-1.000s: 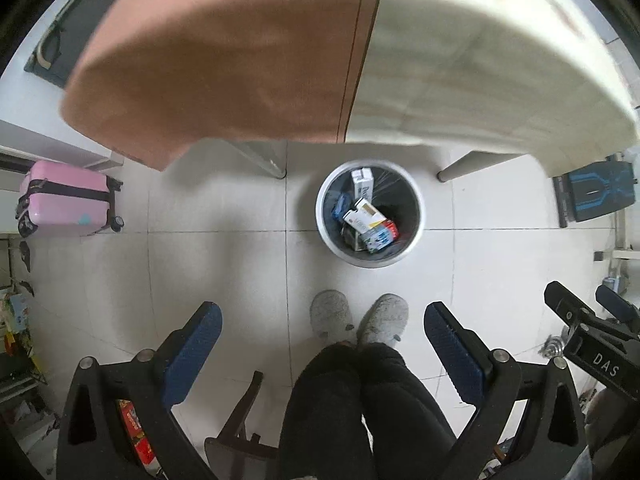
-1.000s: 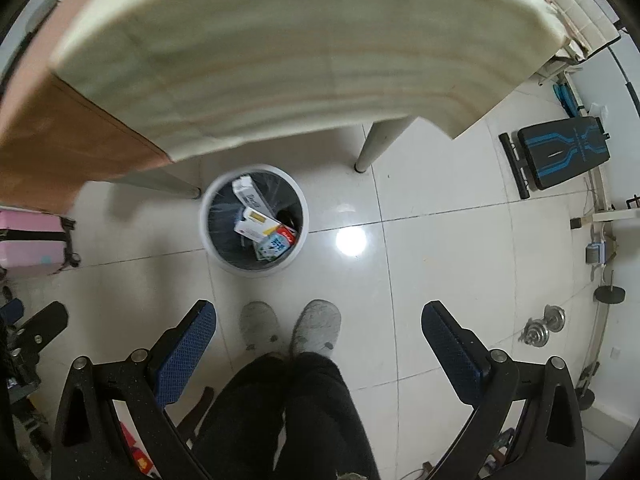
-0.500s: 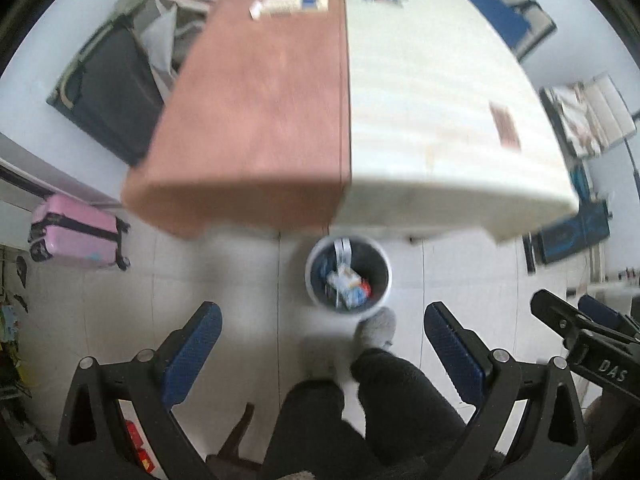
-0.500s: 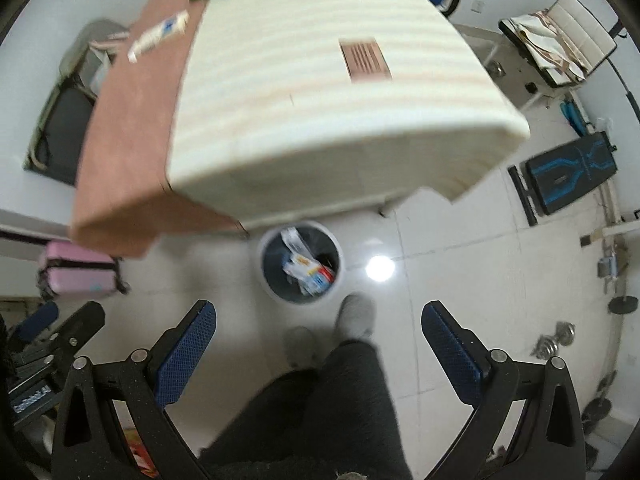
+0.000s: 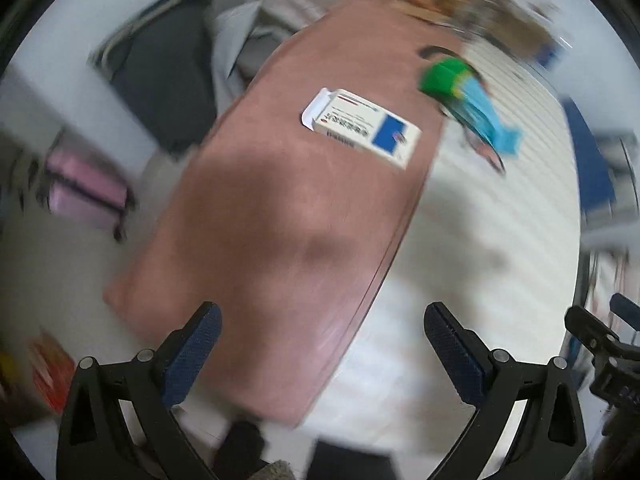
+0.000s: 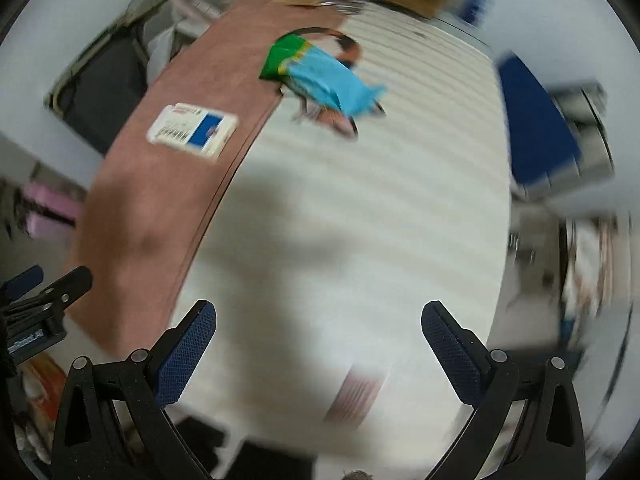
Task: Collect trash
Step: 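Raise both tools from the bin back over the table, then grasp the white medicine box with left tool while right tool grasps green-blue snack bag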
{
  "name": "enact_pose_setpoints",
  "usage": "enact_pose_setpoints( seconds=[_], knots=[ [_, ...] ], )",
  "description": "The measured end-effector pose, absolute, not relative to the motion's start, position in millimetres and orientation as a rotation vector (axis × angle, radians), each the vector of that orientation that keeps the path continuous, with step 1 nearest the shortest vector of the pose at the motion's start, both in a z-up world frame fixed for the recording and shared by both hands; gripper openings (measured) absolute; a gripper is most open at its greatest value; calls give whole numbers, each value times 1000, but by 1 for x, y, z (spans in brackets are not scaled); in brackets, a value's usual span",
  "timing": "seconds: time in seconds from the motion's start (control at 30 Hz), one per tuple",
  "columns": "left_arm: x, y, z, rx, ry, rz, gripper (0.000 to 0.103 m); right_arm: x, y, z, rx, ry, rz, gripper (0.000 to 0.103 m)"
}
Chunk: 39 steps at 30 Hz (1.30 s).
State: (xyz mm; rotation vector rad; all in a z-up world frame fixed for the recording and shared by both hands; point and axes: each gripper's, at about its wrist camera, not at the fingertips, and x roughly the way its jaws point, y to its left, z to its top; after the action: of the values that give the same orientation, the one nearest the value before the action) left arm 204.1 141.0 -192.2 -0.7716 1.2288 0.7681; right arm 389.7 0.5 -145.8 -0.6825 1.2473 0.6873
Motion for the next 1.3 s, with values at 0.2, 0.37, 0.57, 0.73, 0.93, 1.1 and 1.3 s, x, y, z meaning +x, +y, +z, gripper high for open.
enact_pose_setpoints(
  seconds=[0.2,0.37,0.57,0.73,0.93,1.1,1.3],
  knots=[
    [263,193,-237,-1054,1245,950,103,506,123,-200,-949,1212,816,103],
    [286,225,-269,-1194,1239,1059,103,562,194,-252,-1107,1218,907,103],
    [297,252,-289,-1349,1180,1109,103,578,245,-299,-1244,1233,1072,103],
    [298,270,-292,-1430,1096,1127,103,580,264,-323,-1263,1291,1156,103],
    [287,295,-314,-1590,1036,1178,102,598,244,-319,-1037,1382,1004,95],
    [294,297,-327,-1546,1056,1195,79,608,190,-308,-893,1407,839,95],
    [329,271,-318,-1090,1272,1003,75,606,100,-305,-708,1458,706,94]
  ],
)
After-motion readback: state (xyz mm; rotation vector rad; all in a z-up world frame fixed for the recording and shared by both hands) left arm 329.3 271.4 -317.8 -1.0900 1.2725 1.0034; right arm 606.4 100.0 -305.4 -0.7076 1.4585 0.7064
